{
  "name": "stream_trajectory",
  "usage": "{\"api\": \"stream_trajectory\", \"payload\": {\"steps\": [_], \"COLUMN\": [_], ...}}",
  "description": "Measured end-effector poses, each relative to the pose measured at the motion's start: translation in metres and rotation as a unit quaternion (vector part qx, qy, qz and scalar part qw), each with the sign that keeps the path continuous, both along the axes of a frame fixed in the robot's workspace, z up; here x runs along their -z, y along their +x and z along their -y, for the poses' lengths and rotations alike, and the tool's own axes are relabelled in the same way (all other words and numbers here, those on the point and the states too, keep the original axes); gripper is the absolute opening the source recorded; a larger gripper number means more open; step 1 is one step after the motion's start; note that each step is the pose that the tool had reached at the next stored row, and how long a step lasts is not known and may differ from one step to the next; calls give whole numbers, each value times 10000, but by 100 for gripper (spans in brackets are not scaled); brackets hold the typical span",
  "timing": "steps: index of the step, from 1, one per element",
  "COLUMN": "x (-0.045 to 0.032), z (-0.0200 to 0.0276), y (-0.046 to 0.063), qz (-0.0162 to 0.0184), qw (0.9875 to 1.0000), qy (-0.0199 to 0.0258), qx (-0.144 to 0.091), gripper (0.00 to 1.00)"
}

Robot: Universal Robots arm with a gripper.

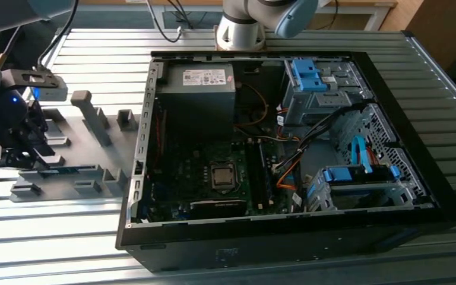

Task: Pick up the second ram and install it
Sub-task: 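Pick up the second ram and move it above second insertion slot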

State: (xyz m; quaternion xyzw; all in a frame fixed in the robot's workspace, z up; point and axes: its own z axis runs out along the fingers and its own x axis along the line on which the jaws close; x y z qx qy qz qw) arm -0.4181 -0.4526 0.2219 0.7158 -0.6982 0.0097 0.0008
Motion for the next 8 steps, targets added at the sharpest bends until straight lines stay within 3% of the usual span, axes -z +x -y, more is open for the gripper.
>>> {"api": "stream_trajectory", "payload": {"steps": [8], "x": [49], "z": [0], "y": [-1], "qz": [4], "qw": [10000], "qy": [0], "qx": [0], "gripper": [38]}}
